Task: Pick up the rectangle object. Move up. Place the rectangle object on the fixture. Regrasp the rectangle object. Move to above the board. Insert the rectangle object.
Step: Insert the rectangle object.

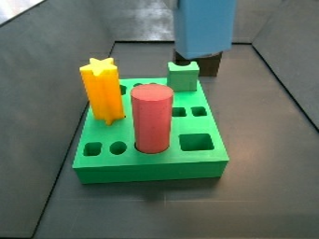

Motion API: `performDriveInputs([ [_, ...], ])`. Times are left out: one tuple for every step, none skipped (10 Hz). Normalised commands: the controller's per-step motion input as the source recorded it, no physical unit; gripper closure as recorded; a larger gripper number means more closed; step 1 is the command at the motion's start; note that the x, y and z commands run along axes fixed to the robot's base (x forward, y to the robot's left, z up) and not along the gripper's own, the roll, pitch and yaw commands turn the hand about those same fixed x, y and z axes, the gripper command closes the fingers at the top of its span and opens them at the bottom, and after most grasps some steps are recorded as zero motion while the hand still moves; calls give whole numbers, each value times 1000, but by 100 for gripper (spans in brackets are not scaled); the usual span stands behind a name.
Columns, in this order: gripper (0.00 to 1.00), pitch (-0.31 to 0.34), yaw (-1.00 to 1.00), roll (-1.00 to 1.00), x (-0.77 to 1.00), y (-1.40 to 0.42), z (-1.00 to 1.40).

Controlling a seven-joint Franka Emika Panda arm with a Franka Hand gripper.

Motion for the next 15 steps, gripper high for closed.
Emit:
performDriveInputs([
  [100,0,37,329,420,-40,-249],
  [100,0,-20,331,337,-11,-203],
  [100,0,-69,354,286,-9,-226],
  [100,0,-26,353,231,-34,-183],
  [100,0,0,277,271,-60,-269],
  [100,0,91,336,31,0,-340],
  [100,0,200,313,11,0,-406],
  [100,0,226,219,66,0,-371],
  [100,0,209,207,14,0,-283],
  [100,0,120,203,97,-126,-257],
  [100,0,37,230,134,-223,-257],
  [100,0,23,217,174,-303,-263],
  [100,0,37,257,151,-240,-343],
  [100,0,57,239,154,-89,-277],
  [100,0,100,260,177,-26,-320],
])
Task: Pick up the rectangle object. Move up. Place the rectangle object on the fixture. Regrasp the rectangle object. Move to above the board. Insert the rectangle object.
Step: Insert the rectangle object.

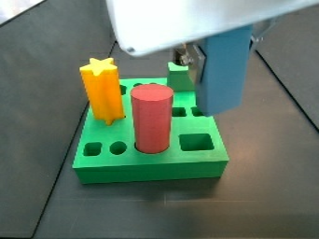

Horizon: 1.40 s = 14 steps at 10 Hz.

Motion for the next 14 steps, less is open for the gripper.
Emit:
performDriveInputs([
  [100,0,120,226,131,0,-320],
  [100,0,123,227,129,0,-294],
  [100,0,129,214,169,0,-246],
  [100,0,123,249,123,0,-277],
  [100,0,114,247,114,0,-306],
  [100,0,63,320,103,0,-331],
  [100,0,0,273,60,0,-383],
  [100,0,-57,277,0,0,-351],
  [100,0,-77,279,0,0,-271],
  [100,16,-17,309,0,0,-220],
  [100,34,0,311,0,0,-183],
  [100,80,-66,329,0,0,-209],
  [100,51,-94,239,-6,0,-180],
  [100,76,-74,341,0,0,-229],
])
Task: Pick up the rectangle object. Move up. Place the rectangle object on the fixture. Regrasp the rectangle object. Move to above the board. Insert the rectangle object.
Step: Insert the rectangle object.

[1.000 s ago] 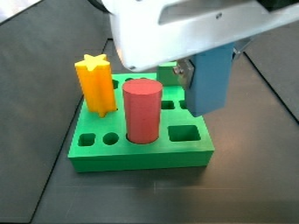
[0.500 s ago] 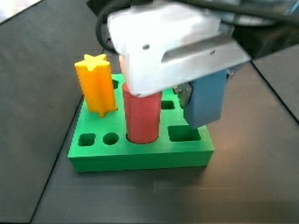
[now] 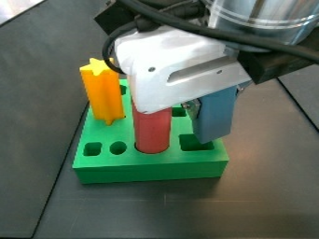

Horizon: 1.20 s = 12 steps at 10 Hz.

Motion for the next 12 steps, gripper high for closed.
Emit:
performDriveInputs([
  [100,114,-131,321,0,54,-329],
  [100,139,-231,246,9,34,-289],
  [100,100,-177,233,-46,60,-169],
  [100,56,-54,226,-163,77,-114],
  [100,96,-111,204,-80,46,-91],
  [100,147,-394,250,-180,23,-9],
  [100,137,-483,179,-80,3,0],
  [100,127,-649,180,-74,0,-34],
  [100,141,-729,189,-143,0,-91],
  [100,164,-749,166,-140,0,-83],
  [100,143,-503,183,-171,0,-46],
  [100,54,-169,217,-137,0,-146],
])
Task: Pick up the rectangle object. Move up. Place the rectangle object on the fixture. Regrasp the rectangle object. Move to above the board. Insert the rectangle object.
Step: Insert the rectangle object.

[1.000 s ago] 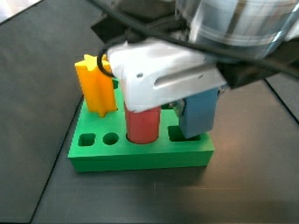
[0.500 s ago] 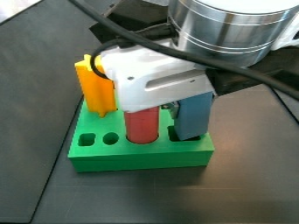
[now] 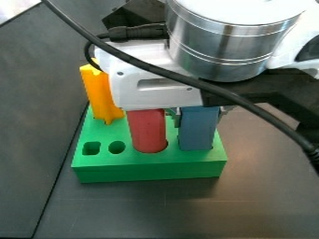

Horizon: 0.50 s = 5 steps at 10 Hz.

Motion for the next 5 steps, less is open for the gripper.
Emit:
performDriveInputs([
  [100,0,-14,363,-234,-29,-397],
  [100,-19,163,433,-46,-166,-500],
  [100,-66,274,396,-46,-134,-526],
  [100,-43,197,213,63,-37,-497],
  [100,0,0,0,0,0,0],
])
